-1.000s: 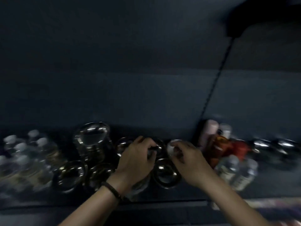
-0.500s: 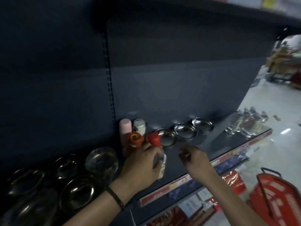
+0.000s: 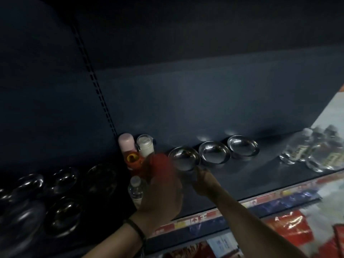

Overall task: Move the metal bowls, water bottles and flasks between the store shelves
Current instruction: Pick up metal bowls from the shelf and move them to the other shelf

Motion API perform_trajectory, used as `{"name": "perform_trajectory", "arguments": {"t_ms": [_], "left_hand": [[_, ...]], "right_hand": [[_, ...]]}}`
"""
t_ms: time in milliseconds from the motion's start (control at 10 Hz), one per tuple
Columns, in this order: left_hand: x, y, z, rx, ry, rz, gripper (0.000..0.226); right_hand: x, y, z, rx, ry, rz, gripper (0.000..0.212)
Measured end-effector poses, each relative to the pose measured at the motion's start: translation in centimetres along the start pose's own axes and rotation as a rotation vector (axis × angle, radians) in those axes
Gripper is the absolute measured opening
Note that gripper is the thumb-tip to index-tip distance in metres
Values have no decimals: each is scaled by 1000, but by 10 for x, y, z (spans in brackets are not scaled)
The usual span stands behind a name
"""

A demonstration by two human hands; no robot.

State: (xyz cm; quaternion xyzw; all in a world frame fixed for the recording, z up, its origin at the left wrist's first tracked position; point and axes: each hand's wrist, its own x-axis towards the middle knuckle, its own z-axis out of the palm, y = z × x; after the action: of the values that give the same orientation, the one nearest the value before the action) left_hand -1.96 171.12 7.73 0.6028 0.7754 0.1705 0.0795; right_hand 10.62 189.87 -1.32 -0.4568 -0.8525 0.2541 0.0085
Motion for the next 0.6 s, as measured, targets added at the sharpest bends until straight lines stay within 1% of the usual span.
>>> {"name": "perform_trajectory", "arguments": {"t_ms": [100,200,300,400,500,600], "left_hand": [[2,6,10,-6,-32,-60,29],[1,9,17,-64,-23,-104,26],[4,16,21,-105,-45,-107,22],[7,13,32,-228,-129,-139,19],[7,8,41,-286,-197,-197,32],[10,12,49,-309,-289,-305,59]], "right_hand": [[22,19,15,207,-8,84,42],[22,26,23,211,16,86,47],[-6,21,12,183,58,97,46],[-21,39,19,159,74,32,54],[-49,57,28,174,107,-40,56],[-72,74,35,184,151,-56,53]]}}
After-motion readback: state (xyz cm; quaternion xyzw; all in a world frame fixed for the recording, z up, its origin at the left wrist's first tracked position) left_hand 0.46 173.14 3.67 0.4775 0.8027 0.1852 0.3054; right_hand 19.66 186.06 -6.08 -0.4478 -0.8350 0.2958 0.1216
